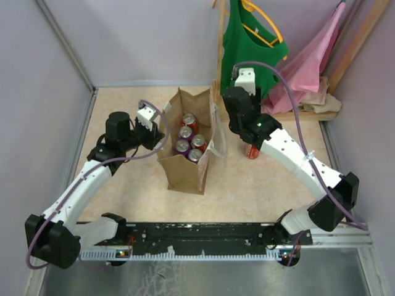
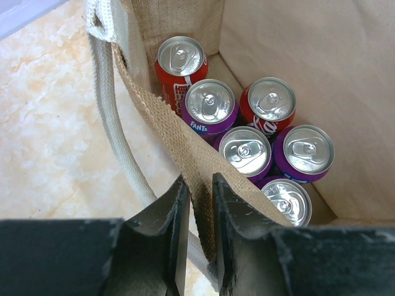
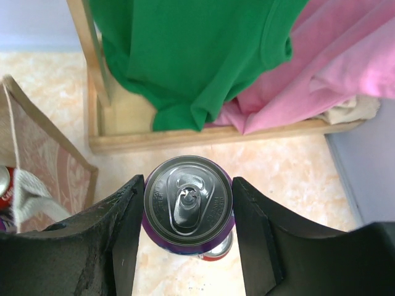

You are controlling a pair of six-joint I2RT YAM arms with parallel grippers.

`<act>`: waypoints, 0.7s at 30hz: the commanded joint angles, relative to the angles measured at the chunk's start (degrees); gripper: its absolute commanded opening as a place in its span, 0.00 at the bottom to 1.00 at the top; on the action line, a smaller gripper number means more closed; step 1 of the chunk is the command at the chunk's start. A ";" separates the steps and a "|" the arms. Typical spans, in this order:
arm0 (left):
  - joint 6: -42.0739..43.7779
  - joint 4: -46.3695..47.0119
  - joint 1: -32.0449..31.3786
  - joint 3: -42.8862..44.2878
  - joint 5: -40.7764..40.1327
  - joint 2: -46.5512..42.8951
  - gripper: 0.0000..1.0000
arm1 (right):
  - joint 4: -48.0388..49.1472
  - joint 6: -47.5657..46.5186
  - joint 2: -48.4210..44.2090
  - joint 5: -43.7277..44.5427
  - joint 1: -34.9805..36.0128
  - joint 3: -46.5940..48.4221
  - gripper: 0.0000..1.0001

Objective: Take the beverage out of the canvas bag
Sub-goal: Place the drink at the center of the board.

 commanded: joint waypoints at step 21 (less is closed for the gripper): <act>0.24 -1.09 0.02 -0.90 2.76 -1.76 0.26 | 32.93 7.00 0.83 -12.98 -5.14 -22.54 0.00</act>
